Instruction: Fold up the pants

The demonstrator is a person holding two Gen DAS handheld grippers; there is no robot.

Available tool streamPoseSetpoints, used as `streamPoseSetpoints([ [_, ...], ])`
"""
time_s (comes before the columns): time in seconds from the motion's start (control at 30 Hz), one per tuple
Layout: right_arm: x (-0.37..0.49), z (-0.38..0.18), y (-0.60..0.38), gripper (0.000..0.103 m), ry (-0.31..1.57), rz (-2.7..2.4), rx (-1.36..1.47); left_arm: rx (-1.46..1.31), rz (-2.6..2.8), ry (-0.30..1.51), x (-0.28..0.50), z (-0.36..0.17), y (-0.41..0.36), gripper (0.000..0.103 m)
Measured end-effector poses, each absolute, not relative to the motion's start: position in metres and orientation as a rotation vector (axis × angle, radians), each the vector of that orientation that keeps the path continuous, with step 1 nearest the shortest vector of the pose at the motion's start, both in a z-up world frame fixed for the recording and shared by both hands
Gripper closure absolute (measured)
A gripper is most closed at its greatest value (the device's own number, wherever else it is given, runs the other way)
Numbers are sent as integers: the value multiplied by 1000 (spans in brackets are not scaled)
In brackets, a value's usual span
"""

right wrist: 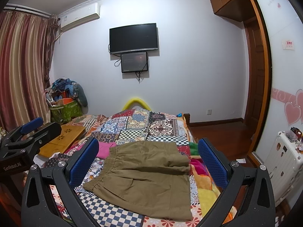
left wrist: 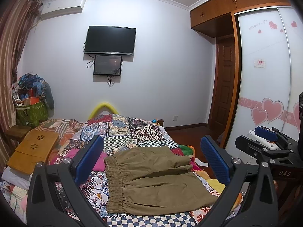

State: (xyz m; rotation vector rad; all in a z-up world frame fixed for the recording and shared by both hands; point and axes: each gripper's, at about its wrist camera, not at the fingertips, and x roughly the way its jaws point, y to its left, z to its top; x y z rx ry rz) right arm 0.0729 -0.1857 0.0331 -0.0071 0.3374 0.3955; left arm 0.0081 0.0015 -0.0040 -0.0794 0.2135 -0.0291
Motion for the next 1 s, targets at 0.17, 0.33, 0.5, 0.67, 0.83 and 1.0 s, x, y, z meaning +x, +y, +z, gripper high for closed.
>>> streamPoseSetpoints([
  [0.17, 72, 32, -185, 0, 339, 397, -5, -79, -30, 214, 8, -4, 0, 0],
  [0.33, 72, 32, -184, 0, 342, 399, -2, -80, -30, 215, 8, -5, -1, 0],
  [0.5, 75, 30, -187, 0, 345, 405, 1, -82, -28, 215, 8, -5, 0, 0],
  [0.67, 77, 27, -186, 0, 350, 413, 4, -84, -23, 218, 11, -4, 0, 0],
  [0.83, 81, 24, -187, 0, 356, 419, 6, -85, -15, 224, 15, -5, 1, 0],
  [1.0, 90, 16, -187, 0, 377, 418, 4, -81, -7, 242, 25, -13, 6, 0],
])
